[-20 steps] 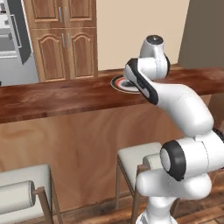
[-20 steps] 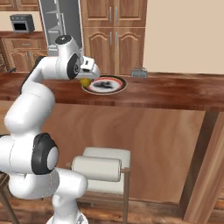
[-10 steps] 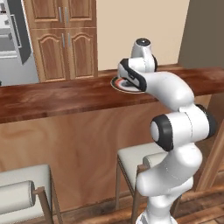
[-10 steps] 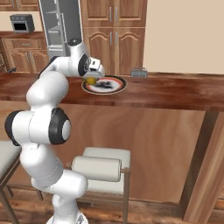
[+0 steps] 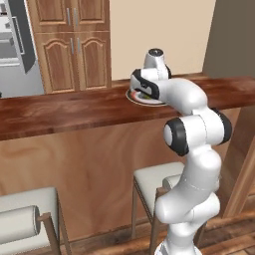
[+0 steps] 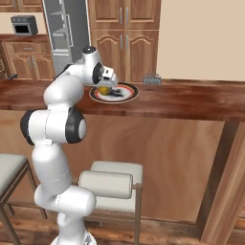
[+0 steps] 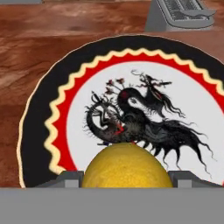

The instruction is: Take the cheese, chicken drumstick, and lemon from the fridge and place them on the plate on the dining counter to create an appetizer plate.

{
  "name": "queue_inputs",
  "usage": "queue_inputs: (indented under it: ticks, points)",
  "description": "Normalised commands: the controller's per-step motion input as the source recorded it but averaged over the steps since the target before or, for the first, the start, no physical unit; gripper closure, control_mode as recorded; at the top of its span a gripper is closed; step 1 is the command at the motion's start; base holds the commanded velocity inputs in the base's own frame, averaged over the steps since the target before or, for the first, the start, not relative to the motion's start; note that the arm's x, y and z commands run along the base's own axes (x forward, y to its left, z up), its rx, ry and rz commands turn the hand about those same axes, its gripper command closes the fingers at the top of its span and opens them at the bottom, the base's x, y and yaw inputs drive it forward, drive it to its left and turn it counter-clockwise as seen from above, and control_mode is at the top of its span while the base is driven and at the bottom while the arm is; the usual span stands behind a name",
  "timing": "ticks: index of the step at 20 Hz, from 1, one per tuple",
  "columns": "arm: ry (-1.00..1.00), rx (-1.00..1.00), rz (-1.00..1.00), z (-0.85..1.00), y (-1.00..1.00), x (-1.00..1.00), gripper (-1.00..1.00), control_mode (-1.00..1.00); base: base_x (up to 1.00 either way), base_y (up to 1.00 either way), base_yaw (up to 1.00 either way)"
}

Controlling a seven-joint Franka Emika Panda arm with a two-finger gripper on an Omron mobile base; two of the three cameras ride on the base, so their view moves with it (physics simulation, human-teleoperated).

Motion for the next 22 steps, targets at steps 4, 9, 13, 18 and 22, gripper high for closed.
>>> queue_inputs:
  ticks: [4, 9, 13, 18, 22]
  points:
    - [0.01, 0.00, 0.00, -0.36, 0.03, 0.11, -1.00, -1.00, 0.00, 0.00, 0.00]
    - [-0.02, 0.00, 0.00, -0.04, 0.00, 0.00, -1.00, -1.00, 0.00, 0.00, 0.00]
    - [-0.08, 0.00, 0.00, 0.07, 0.00, 0.00, -1.00, -1.00, 0.00, 0.00, 0.00]
    - [-0.10, 0.02, 0.00, 0.41, 0.00, -0.10, -1.00, -1.00, 0.00, 0.00, 0.00]
    - [-0.18, 0.08, -0.02, 0.87, -0.04, -0.81, -1.00, -1.00, 0.00, 0.00, 0.00]
